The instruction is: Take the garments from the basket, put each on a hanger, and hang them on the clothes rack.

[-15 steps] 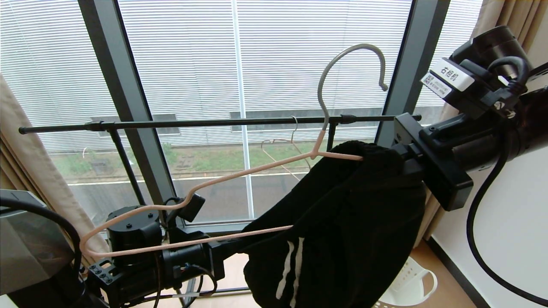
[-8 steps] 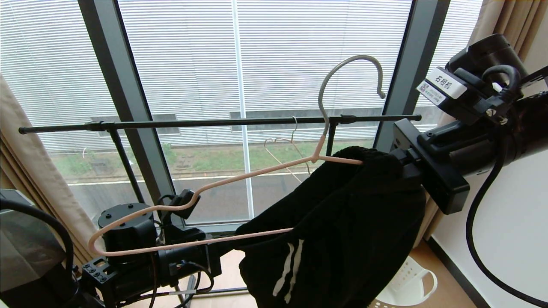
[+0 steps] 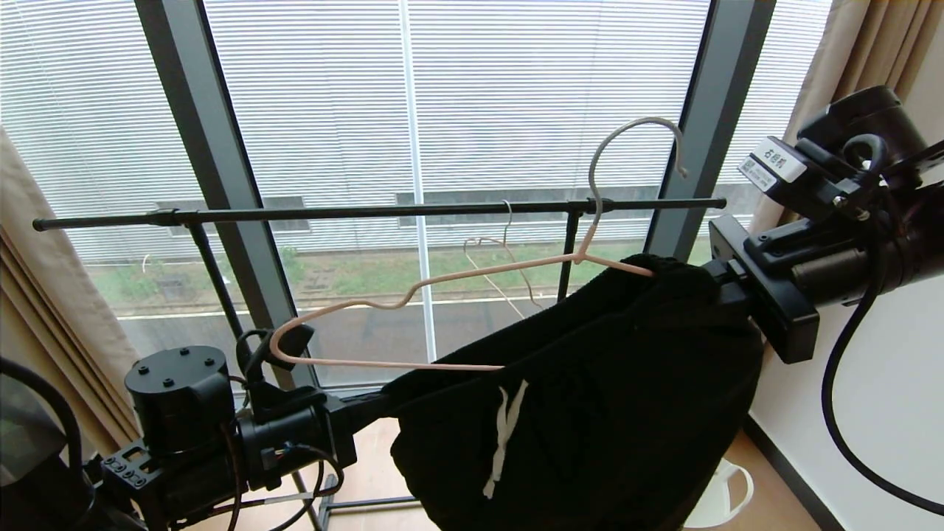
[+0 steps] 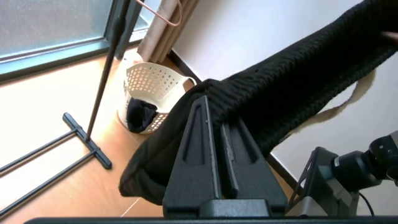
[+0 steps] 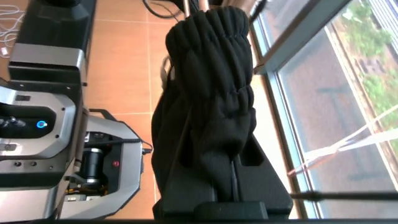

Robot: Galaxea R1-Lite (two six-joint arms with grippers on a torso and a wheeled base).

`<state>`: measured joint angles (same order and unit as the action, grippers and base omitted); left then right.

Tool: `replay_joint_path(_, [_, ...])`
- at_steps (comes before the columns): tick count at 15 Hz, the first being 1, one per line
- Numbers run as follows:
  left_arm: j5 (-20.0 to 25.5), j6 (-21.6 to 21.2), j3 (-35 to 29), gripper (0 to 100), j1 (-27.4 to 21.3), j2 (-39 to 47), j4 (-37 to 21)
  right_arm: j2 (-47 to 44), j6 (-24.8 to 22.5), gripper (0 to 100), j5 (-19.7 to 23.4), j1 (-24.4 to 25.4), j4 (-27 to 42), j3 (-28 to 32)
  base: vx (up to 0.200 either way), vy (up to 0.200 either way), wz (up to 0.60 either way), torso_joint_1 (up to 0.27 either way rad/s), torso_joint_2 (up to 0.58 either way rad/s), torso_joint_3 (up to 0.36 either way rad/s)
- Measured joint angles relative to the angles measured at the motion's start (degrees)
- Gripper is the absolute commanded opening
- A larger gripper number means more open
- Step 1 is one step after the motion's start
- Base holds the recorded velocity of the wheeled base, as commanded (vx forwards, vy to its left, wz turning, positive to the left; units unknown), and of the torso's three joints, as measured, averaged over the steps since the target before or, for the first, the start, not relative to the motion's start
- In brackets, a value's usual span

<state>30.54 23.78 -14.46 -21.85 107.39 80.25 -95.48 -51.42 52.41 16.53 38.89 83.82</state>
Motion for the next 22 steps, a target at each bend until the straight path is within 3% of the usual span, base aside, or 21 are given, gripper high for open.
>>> replay_joint_path(7, [0.00,0.00,0.46,0,3.06,-2.43,-0.11,0.69,-0.06,0,-3.94,-5.62,-7.77,-8.55,0.000,0.000,0.00,0.000,0.00,0.000])
replay_joint_path(13, [0.00,0.00,0.40,0,4.21,-2.97,-0.13,2.26,-0.22,0,-8.35,-8.73,-8.90,-13.18,0.000,0.000,0.00,0.000,0.00,0.000])
replay_joint_path(22, [-0.05,0.00,0.07,0,4.35,-3.04,-0.16,2.62,-0.89,0,-17.63,-8.63,-14.48,-20.81,0.000,0.000,0.00,0.000,0.00,0.000])
